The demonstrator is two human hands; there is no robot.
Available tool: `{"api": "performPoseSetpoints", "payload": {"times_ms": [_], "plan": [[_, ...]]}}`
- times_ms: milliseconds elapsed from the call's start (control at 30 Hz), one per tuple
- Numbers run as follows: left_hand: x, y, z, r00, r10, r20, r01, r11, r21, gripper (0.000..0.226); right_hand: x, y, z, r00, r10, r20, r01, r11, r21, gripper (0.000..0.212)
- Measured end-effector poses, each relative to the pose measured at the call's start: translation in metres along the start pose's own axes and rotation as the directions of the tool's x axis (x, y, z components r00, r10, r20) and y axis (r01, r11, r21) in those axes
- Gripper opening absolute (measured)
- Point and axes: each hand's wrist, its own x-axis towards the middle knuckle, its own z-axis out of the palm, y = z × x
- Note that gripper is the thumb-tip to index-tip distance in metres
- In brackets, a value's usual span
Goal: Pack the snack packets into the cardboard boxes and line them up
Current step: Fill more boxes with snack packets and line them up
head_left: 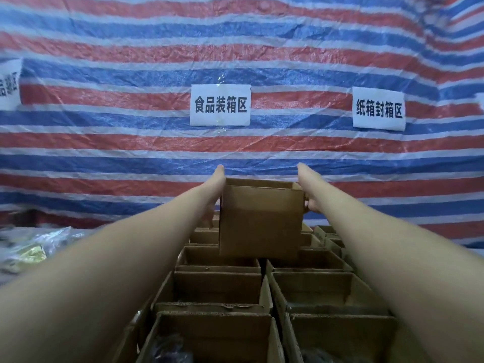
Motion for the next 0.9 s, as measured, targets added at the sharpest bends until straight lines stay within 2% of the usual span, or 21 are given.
{"api": "performPoseSetpoints", "payload": {"times_ms": [167, 300, 367, 433, 533, 600, 733, 833, 900], "plan": [[-0.069, 0.007, -0.017, 0.981, 0.142, -0.133, -0.135, 0.989, 0.055, 0.079, -0.059, -0.008, -0.038, 0.978, -0.151, -0.142, 0.122, 0.974, -0.191, 0.057], [-0.151, -0.004, -0.027, 0.959, 0.241, -0.151, -0.214, 0.961, 0.173, 0.070, -0.154, -0.007, -0.073, 0.975, -0.191, -0.110, 0.148, 0.938, -0.315, 0.042], [-0.203, -0.017, -0.033, 0.936, 0.319, -0.150, -0.261, 0.914, 0.311, 0.061, -0.214, -0.004, -0.092, 0.975, -0.199, -0.095, 0.157, 0.929, -0.335, 0.030], [-0.257, -0.034, -0.037, 0.920, 0.382, -0.086, -0.319, 0.859, 0.401, 0.043, -0.276, -0.002, -0.110, 0.975, -0.212, -0.071, 0.177, 0.926, -0.332, 0.022], [-0.335, -0.068, -0.038, 0.915, 0.398, 0.065, -0.384, 0.809, 0.446, 0.021, -0.365, 0.012, -0.132, 0.966, -0.255, 0.047, 0.254, 0.898, -0.359, 0.015], [-0.376, -0.096, -0.037, 0.892, 0.426, 0.153, -0.443, 0.751, 0.490, 0.013, -0.412, 0.027, -0.140, 0.960, -0.250, 0.126, 0.280, 0.872, -0.401, 0.015], [-0.431, -0.150, -0.029, 0.845, 0.472, 0.251, -0.525, 0.648, 0.552, 0.012, -0.472, 0.064, -0.156, 0.956, -0.229, 0.184, 0.289, 0.851, -0.439, 0.013], [-0.454, -0.173, -0.016, 0.796, 0.539, 0.274, -0.578, 0.542, 0.610, 0.003, -0.497, 0.085, -0.181, 0.956, -0.260, 0.139, 0.295, 0.846, -0.444, 0.015], [-0.465, -0.177, -0.006, 0.774, 0.566, 0.286, -0.606, 0.530, 0.593, 0.003, -0.506, 0.100, -0.203, 0.962, -0.267, 0.061, 0.267, 0.865, -0.425, 0.018]]}}
